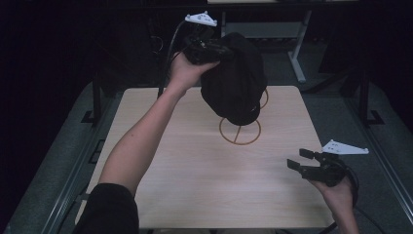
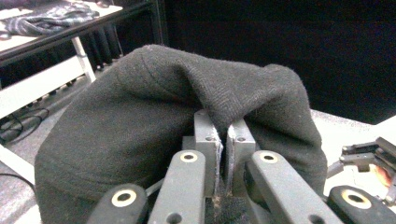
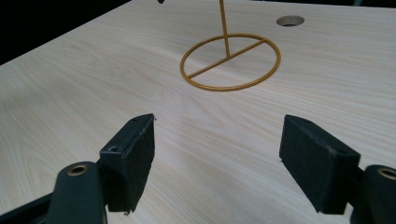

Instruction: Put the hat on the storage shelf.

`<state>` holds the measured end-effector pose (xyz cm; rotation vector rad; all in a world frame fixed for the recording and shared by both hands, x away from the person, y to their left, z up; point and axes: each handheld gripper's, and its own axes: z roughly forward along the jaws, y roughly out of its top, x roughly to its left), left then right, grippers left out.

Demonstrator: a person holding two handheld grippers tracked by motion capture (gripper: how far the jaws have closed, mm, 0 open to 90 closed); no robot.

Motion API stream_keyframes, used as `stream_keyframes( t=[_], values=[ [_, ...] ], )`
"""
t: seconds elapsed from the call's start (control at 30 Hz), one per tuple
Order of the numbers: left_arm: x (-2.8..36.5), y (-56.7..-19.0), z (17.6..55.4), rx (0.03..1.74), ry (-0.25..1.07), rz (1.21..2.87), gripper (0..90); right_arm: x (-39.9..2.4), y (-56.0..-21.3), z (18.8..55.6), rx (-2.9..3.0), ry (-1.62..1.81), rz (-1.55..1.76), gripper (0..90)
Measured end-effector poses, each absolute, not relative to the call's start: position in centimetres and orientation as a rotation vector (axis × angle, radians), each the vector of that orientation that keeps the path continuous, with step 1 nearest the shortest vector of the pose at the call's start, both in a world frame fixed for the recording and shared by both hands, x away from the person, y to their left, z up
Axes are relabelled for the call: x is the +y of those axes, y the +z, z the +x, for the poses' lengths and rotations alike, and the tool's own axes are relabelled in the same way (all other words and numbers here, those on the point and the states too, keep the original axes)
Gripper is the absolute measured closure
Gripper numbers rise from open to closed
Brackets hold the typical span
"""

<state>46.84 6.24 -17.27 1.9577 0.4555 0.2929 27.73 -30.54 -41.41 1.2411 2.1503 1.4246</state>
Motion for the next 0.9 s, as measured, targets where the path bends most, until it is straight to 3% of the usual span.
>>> stream_keyframes(
  t=[0.4, 0.5, 0.67, 0.7, 0.9],
  values=[
    [1.5, -19.7, 49.5, 0.519, 0.235, 2.004, 85.7, -31.0, -41.7, 27.7, 2.139, 1.468, 1.255, 26.5],
    [-0.3, -21.3, 50.3, 0.538, 0.224, 2.083, 84.6, -30.9, -41.9, 27.7, 2.147, 1.470, 1.263, 26.6],
    [-1.1, -22.0, 50.7, 0.566, 0.179, 2.083, 72.0, -30.7, -42.1, 27.7, 2.154, 1.464, 1.256, 26.6],
    [-1.0, -21.9, 50.7, 0.581, 0.198, 2.085, 64.1, -30.7, -42.1, 27.7, 2.159, 1.465, 1.260, 26.6],
    [0.0, -21.5, 50.0, 0.582, 0.249, 2.090, 55.9, -30.7, -42.2, 27.7, 2.160, 1.458, 1.256, 26.6]
  ],
)
